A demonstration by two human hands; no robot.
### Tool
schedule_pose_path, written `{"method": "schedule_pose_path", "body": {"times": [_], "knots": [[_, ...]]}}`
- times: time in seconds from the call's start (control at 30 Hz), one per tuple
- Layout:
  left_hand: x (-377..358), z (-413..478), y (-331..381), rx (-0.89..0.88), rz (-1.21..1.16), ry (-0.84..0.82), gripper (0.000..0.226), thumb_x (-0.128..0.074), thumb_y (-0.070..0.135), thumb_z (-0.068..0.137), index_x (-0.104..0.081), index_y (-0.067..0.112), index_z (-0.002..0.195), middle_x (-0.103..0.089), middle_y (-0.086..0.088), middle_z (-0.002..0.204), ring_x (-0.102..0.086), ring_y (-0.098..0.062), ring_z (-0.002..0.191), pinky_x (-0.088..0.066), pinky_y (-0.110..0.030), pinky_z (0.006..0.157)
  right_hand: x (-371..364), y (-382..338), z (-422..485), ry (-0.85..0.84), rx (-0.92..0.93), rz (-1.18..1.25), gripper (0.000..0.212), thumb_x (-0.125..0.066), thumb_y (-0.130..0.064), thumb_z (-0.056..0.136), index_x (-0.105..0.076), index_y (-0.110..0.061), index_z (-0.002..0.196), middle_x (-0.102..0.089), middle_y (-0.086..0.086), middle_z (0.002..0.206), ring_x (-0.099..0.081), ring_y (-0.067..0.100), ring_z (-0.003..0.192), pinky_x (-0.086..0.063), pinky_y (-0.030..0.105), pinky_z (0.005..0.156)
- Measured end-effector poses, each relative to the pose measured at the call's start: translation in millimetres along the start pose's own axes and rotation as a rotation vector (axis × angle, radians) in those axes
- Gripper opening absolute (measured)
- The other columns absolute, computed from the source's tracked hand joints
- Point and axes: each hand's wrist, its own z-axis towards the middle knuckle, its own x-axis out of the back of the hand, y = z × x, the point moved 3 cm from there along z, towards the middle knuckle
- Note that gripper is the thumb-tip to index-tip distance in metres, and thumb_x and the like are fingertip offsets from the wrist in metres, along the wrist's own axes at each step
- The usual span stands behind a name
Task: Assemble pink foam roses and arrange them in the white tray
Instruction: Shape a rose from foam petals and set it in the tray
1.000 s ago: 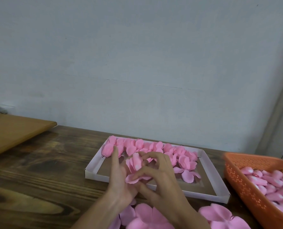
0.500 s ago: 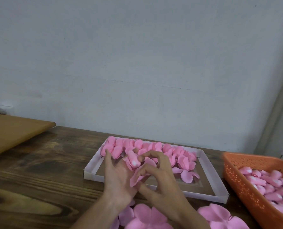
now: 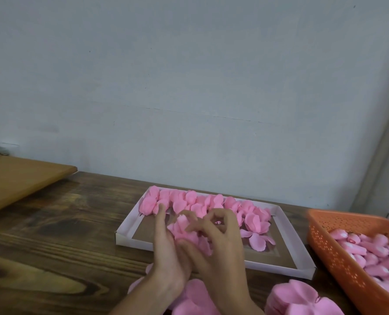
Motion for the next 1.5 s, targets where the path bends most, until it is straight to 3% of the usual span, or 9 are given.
{"method": "schedule_pose_path", "body": {"times": [0.07,0.17,0.3,0.47,0.57,0.63,0.8,1.13,1.5], "knots": [[1,-1,-3,0.005,0.008,0.055,0.089,-0.059,0.080,0.082,-0.074,-0.004,0.109,-0.065,-0.036,0.128,-0.066,-0.048,0.121,-0.054,-0.054,0.104,1,-4,-1,0.028,0.001,-0.059,0.044,-0.083,-0.044,0.075,-0.063,-0.047,0.114,-0.038,-0.023,0.116,-0.054,0.004,0.100,-0.051,0.019,0.076],[-3,-2,-1,-0.039,0.026,0.123,0.070,-0.065,0.075,0.079,-0.068,0.005,0.076,-0.063,-0.022,0.080,-0.069,-0.033,0.070,-0.059,-0.040,0.069,2,-9,0,0.050,-0.054,-0.090,0.050,-0.077,-0.063,0.072,-0.047,-0.050,0.110,-0.044,-0.023,0.104,-0.057,0.002,0.088,-0.048,0.016,0.066],[-3,2,3,-0.012,-0.027,0.189,0.066,-0.060,0.073,0.085,-0.050,0.011,0.065,-0.043,-0.013,0.062,-0.044,-0.022,0.046,-0.041,-0.026,0.046,-3,-9,-2,-0.022,-0.170,-0.059,0.058,-0.076,-0.069,0.063,-0.039,-0.047,0.101,-0.060,-0.016,0.087,-0.062,0.005,0.079,-0.048,0.023,0.062],[7,8,7,-0.027,-0.083,0.230,0.066,-0.059,0.077,0.083,-0.050,0.014,0.067,-0.062,-0.020,0.092,-0.051,-0.023,0.048,-0.039,-0.024,0.047,-4,-11,-2,-0.062,-0.234,0.003,0.053,-0.078,-0.060,0.061,-0.041,-0.049,0.097,-0.067,-0.023,0.086,-0.067,0.004,0.068,-0.054,0.032,0.064],[11,9,6,-0.046,-0.106,0.236,0.065,-0.064,0.076,0.082,-0.050,0.015,0.066,-0.060,-0.023,0.110,-0.061,-0.037,0.082,-0.040,-0.031,0.059,-2,-12,-3,-0.047,-0.235,0.018,0.052,-0.086,-0.048,0.063,-0.044,-0.048,0.094,-0.069,-0.021,0.080,-0.068,0.005,0.064,-0.053,0.024,0.063],[10,10,6,-0.058,-0.098,0.240,0.066,-0.063,0.075,0.084,-0.052,0.013,0.064,-0.061,-0.024,0.102,-0.060,-0.045,0.092,-0.045,-0.035,0.062,0,-13,-3,-0.021,-0.245,0.038,0.046,-0.087,-0.046,0.064,-0.049,-0.043,0.090,-0.069,-0.019,0.077,-0.068,0.007,0.063,-0.051,0.020,0.060],[10,8,5,-0.055,-0.124,0.259,0.068,-0.065,0.075,0.083,-0.053,0.012,0.061,-0.059,-0.011,0.063,-0.062,-0.030,0.048,-0.050,-0.035,0.046,-3,-12,-5,-0.042,-0.289,0.078,0.037,-0.092,-0.033,0.066,-0.058,-0.033,0.077,-0.068,-0.016,0.072,-0.068,0.009,0.062,-0.053,0.020,0.059],[12,10,3,-0.021,-0.039,0.211,0.067,-0.066,0.079,0.068,-0.056,0.014,0.055,-0.046,-0.005,0.050,-0.044,-0.020,0.037,-0.040,-0.025,0.040,-12,-7,-8,-0.107,-0.285,0.104,0.029,-0.087,-0.015,0.073,-0.064,-0.030,0.078,-0.072,-0.020,0.078,-0.071,0.007,0.070,-0.059,0.026,0.063],[24,22,3,-0.062,0.038,0.121,0.067,-0.064,0.080,0.075,-0.064,0.015,0.059,-0.076,-0.013,0.092,-0.073,-0.030,0.068,-0.058,-0.035,0.060,-13,-4,-9,-0.044,-0.154,0.074,0.029,-0.081,-0.004,0.074,-0.066,-0.027,0.079,-0.072,-0.025,0.092,-0.071,0.001,0.086,-0.059,0.029,0.076]]}}
